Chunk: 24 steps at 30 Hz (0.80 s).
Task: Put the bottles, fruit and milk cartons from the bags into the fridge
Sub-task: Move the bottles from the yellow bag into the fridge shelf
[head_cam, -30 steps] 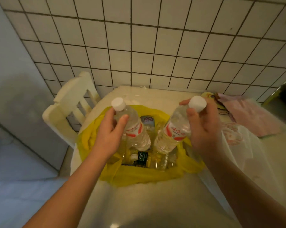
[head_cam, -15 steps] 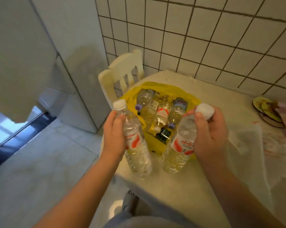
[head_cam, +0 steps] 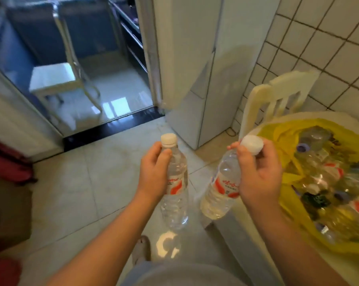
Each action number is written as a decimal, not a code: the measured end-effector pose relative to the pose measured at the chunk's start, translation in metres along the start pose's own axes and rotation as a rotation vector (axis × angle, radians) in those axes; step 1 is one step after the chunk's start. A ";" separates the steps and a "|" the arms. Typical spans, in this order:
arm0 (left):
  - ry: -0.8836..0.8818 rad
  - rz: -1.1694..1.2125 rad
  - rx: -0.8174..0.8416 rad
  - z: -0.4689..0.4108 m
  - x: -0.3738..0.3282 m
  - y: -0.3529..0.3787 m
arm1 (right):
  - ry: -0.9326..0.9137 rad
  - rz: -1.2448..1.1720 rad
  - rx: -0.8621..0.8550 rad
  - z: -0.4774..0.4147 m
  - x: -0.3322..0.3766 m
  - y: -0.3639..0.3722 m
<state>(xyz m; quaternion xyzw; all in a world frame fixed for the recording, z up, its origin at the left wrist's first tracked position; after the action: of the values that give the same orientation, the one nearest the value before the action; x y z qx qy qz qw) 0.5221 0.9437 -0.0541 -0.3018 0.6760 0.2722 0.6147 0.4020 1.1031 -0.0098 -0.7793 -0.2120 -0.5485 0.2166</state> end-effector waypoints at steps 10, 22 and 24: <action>0.005 0.044 -0.198 -0.077 -0.001 -0.239 | -0.048 -0.061 0.202 -0.060 0.006 0.252; 0.044 0.001 -0.283 -0.204 0.001 -0.409 | -0.038 -0.144 0.334 -0.174 0.006 0.460; 0.052 -0.022 -0.287 -0.226 0.001 -0.419 | -0.040 -0.141 0.350 -0.197 0.002 0.479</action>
<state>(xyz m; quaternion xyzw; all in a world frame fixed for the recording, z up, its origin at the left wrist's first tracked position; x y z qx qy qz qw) 0.6822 0.4960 -0.0320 -0.4007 0.6427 0.3514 0.5503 0.5247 0.6001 0.0015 -0.7238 -0.3627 -0.5013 0.3056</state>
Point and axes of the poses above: each hand's wrist, its own z-axis away from the middle knuckle, its own y-axis out of the palm, x = y × z, the point moved 2 cm from there along -z, towards the middle knuckle, and after that the axes turned 10 degrees about x, right-handed, at the moved point
